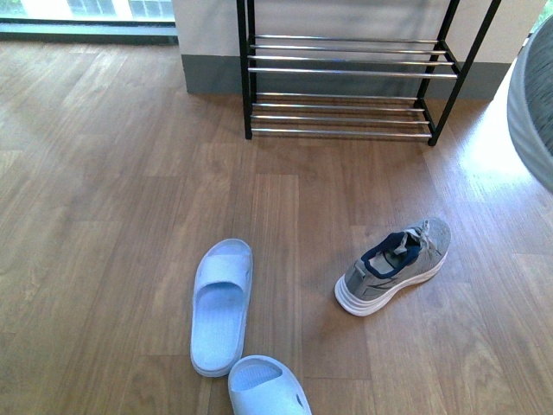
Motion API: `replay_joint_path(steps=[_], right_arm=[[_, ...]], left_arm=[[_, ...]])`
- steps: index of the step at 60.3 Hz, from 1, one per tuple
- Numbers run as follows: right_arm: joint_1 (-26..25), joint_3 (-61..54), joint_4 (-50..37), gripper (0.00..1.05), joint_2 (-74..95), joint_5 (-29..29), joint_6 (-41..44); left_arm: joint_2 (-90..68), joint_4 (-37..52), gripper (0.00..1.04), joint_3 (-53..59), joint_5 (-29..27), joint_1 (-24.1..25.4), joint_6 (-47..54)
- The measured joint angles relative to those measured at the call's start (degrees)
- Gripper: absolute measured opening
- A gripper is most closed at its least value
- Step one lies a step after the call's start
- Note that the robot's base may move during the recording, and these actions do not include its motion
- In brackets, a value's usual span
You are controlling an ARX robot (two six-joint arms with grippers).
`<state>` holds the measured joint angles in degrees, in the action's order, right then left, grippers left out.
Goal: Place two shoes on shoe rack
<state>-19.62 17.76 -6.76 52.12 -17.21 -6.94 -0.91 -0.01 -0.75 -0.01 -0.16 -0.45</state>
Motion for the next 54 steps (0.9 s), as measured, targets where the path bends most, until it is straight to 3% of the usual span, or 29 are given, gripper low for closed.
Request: replay_joint_path(steps=[11,54], right_arm=[[-0.4,-0.1,3.6,0.01,-9.8,-0.4,-1.6],[-0.4,-0.3,3.8,0.01,-9.8,-0.3,-2.3]], left_arm=[[0.0,0.0,0.95,0.0,0.0,0.0,0.0],[0.0,0.0,0.95,0.0,-0.1,0.0,0.0]])
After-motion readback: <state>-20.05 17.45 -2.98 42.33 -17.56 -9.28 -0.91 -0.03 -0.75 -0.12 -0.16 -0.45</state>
